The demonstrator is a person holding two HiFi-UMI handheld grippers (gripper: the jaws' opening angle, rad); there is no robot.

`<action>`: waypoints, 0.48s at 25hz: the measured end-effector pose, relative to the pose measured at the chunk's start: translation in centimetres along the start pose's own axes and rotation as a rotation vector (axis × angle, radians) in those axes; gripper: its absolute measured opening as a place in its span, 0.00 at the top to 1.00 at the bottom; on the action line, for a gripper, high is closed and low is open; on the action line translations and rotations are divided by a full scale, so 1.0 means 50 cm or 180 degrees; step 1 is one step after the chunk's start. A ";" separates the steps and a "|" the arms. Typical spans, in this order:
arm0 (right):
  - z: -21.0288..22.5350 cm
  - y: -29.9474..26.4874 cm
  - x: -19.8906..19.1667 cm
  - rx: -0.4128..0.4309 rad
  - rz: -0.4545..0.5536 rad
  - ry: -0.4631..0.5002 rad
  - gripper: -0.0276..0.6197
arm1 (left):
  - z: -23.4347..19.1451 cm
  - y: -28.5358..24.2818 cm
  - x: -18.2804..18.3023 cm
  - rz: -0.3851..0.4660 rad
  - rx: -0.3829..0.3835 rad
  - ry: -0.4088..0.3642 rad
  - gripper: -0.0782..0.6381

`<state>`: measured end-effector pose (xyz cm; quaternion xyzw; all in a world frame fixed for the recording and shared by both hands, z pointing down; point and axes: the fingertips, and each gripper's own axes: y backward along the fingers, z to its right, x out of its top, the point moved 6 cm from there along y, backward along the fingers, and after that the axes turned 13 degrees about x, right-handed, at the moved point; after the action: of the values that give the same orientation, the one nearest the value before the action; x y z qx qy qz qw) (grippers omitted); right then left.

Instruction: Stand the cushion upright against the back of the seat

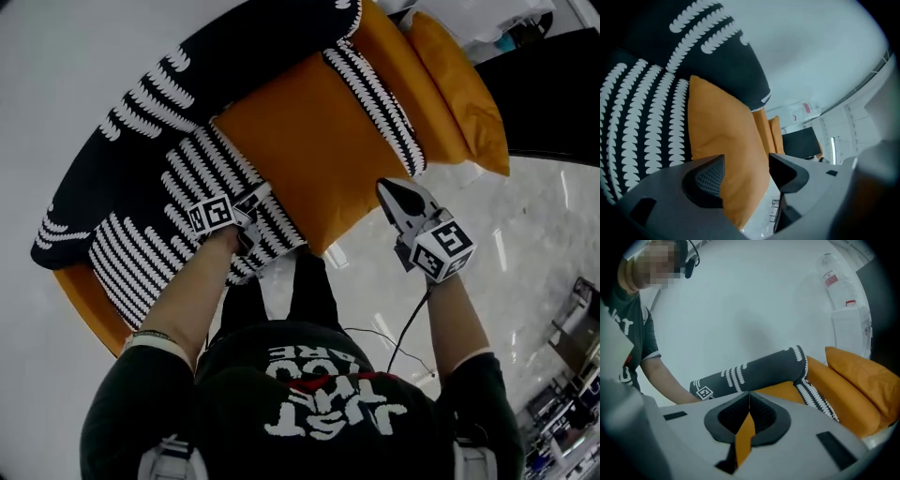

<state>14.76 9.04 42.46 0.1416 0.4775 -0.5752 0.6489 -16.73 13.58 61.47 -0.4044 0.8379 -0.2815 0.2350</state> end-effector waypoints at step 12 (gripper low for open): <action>0.049 -0.009 -0.156 0.0080 -0.0209 -0.0426 0.92 | -0.092 -0.193 -0.039 -0.0183 0.0038 0.0610 0.12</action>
<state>16.40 11.89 49.95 0.0952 0.4302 -0.6103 0.6583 -13.22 11.48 71.53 -0.3980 0.8429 -0.3305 0.1479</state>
